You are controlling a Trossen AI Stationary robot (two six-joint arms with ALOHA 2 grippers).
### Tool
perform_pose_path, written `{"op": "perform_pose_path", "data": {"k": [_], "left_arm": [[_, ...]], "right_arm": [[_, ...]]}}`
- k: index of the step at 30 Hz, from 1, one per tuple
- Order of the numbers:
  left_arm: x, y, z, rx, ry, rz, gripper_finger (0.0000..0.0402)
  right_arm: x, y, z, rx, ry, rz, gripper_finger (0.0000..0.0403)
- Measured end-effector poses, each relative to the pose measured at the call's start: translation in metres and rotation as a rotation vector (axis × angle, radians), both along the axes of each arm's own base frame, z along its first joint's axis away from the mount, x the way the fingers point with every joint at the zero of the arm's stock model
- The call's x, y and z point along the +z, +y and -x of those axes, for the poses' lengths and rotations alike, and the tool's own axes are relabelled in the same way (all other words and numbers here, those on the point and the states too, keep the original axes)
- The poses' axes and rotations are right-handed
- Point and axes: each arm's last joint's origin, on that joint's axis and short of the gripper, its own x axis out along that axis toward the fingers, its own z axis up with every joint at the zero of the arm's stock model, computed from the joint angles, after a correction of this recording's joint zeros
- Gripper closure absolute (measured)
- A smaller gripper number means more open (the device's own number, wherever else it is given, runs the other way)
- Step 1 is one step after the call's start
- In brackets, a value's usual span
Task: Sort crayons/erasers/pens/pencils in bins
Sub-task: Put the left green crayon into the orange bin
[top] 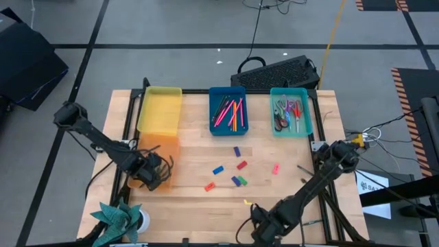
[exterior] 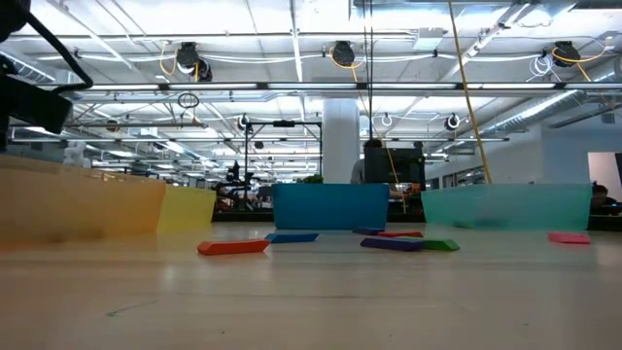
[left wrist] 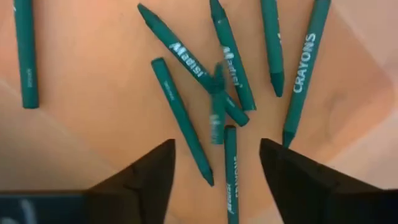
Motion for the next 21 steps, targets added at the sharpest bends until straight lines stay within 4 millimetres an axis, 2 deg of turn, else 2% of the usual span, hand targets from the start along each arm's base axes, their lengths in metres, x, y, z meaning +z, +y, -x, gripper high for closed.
{"op": "perform_pose_path", "data": {"k": [3,7,15,21], "left_arm": [[0.000,0.002,-0.002,-0.012,-0.008,-0.009,0.0135],[0.000,0.006,-0.004,-0.023,-0.020,-0.031,0.0113],[0.000,0.009,-0.006,-0.065,-0.024,-0.046,0.0108],[0.004,0.006,-0.002,-0.061,-0.048,-0.023,0.0108]], "right_arm": [[-0.004,0.005,-0.003,-0.203,0.162,-0.025,0.0275],[-0.022,0.002,0.000,-0.351,0.292,0.073,0.0275],[-0.055,-0.003,-0.006,-0.411,0.318,0.194,0.0275],[-0.073,-0.006,-0.007,-0.369,0.363,0.247,0.0292]]}}
